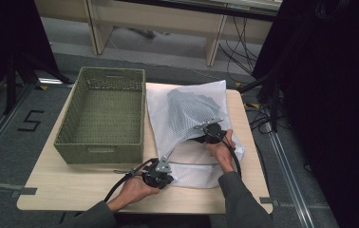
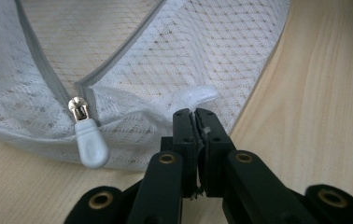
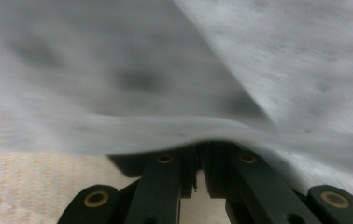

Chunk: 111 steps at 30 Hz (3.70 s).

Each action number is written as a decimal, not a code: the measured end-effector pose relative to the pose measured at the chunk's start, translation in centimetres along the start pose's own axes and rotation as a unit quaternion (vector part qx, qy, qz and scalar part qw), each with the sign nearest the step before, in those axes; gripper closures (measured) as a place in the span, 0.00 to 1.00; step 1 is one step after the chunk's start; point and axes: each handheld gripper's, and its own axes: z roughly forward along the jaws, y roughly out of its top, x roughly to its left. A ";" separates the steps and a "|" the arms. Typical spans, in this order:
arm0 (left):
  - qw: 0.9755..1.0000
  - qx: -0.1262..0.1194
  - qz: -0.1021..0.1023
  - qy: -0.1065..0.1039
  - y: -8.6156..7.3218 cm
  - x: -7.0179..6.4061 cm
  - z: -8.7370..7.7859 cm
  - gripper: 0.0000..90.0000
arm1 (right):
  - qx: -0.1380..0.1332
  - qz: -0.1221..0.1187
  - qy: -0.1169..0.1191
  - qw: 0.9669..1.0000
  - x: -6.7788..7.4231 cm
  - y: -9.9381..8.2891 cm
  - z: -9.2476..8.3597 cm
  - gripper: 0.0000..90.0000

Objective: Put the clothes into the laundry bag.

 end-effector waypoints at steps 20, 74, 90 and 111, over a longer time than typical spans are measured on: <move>1.000 0.000 0.000 0.000 0.0 0.0 0.0 0.96 | -0.103 -0.021 0.111 0.988 1.5 0.8 -9.7 0.62; 0.999 -0.029 -0.012 -0.010 0.3 -1.4 -5.2 0.50 | -0.082 0.011 0.118 0.990 1.1 -3.4 -11.9 0.46; 0.996 -0.078 -0.030 0.038 -2.6 -0.8 -12.0 0.34 | -0.078 0.028 0.122 0.989 2.2 -6.1 -13.3 0.37; 0.987 -0.140 -0.051 0.059 -6.4 -0.5 -14.9 0.16 | -0.057 0.019 0.148 0.987 4.5 -9.9 -15.4 0.33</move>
